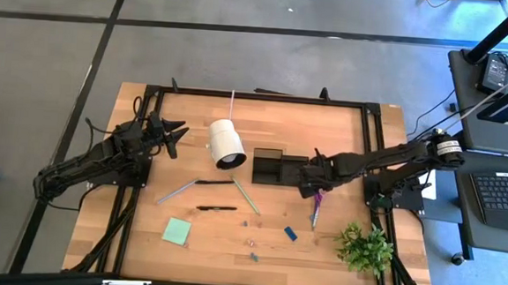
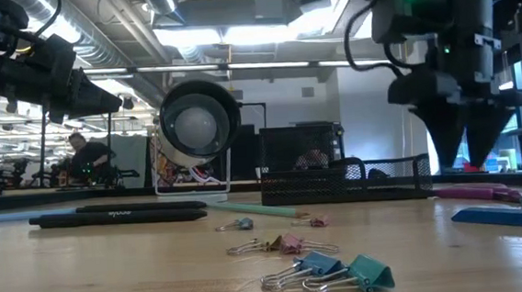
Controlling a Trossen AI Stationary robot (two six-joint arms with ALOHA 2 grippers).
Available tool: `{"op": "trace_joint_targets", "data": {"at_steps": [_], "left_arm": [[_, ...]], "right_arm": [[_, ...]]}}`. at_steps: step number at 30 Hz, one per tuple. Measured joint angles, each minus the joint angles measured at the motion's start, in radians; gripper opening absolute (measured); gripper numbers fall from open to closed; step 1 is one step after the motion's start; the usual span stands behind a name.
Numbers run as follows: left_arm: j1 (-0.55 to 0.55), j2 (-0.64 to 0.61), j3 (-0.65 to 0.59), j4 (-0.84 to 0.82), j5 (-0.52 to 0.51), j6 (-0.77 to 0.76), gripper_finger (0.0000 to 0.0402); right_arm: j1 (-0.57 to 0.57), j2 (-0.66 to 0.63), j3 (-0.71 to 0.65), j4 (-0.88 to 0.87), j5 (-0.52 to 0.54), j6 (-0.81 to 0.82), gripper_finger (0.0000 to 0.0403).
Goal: Pick and place office supplies into organizer
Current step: Put the purple scissors into the black desk organizer
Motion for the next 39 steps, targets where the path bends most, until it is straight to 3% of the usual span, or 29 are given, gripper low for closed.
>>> {"op": "trace_joint_targets", "data": {"at_steps": [12, 25, 39], "left_arm": [[0.0, 0.0, 0.0, 0.0, 0.0, 0.0, 0.0127], [0.0, 0.006, 0.0, 0.0, 0.0, 0.0, 0.0127], [0.0, 0.018, 0.0, 0.0, 0.0, 0.0, 0.0127]], "right_arm": [[0.0, 0.016, -0.033, 0.037, 0.005, 0.032, 0.0259], [-0.001, 0.121, -0.03, 0.082, 0.011, 0.039, 0.0259], [-0.001, 0.099, -0.026, 0.096, 0.009, 0.039, 0.0259]]}}
